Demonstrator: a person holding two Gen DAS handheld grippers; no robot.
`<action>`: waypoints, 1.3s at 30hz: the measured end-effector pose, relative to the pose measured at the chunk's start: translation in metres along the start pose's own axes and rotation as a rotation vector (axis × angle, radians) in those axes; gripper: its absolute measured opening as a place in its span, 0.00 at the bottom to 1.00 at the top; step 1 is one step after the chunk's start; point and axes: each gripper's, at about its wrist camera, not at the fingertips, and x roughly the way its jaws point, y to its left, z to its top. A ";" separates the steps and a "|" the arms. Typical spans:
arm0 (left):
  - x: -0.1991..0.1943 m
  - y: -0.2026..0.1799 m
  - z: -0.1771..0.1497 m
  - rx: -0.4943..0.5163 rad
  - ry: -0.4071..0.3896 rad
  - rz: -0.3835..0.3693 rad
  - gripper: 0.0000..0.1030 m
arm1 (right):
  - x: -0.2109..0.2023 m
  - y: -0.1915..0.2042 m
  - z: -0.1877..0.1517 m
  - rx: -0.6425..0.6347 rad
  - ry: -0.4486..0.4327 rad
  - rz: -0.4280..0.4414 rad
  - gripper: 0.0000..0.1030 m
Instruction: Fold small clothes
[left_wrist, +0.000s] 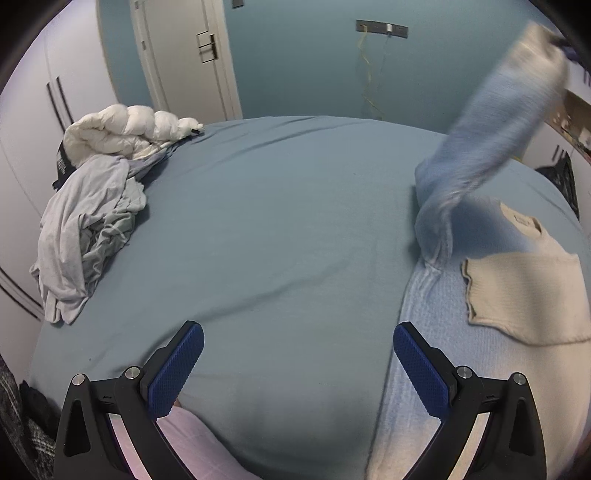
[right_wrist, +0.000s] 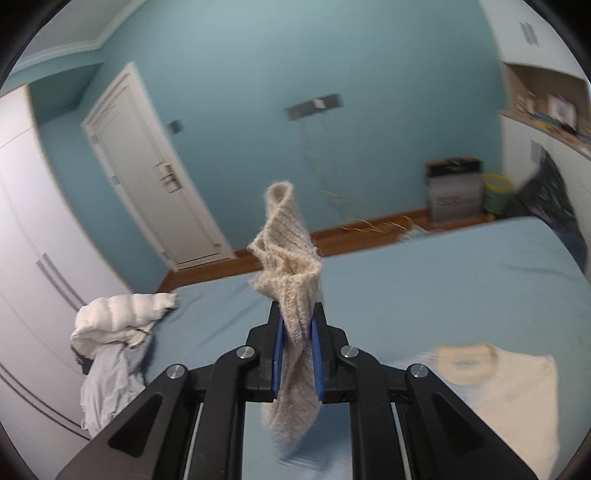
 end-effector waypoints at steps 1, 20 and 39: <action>0.000 -0.004 0.000 0.012 -0.002 -0.001 1.00 | -0.005 -0.016 0.000 0.013 0.000 -0.014 0.09; 0.007 -0.067 -0.008 0.190 0.003 0.008 1.00 | -0.035 -0.394 -0.168 0.471 0.316 -0.493 0.83; 0.024 -0.075 -0.013 0.204 0.052 0.022 1.00 | 0.079 -0.375 -0.214 0.663 0.398 -0.295 0.04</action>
